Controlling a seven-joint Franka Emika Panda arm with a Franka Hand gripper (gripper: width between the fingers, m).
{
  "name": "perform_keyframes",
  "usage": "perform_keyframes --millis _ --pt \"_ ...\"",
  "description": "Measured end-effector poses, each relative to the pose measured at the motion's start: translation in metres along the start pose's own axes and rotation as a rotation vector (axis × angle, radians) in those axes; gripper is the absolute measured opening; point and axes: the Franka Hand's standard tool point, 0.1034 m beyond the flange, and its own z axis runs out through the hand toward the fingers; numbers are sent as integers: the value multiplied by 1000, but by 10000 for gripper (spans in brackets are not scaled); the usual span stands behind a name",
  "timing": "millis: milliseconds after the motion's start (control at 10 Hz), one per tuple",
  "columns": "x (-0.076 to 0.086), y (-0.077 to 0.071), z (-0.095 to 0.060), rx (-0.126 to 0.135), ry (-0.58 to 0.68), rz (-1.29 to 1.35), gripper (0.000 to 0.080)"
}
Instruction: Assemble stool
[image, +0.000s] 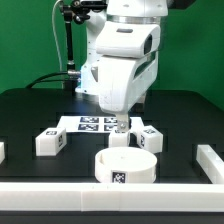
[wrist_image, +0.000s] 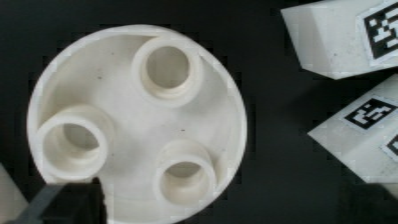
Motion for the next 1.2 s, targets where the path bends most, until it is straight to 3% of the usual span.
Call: perform_keyframes --millis 200,400,600,900,1200 --pt "0 -6 16 -20 16 -27 650" --pt "3 -14 33 -4 14 -40 650" --pt "-2 -15 44 -4 20 -34 650" --pt "-2 -15 45 -3 20 -37 650" --pt "-3 -15 61 1 23 -57 650"
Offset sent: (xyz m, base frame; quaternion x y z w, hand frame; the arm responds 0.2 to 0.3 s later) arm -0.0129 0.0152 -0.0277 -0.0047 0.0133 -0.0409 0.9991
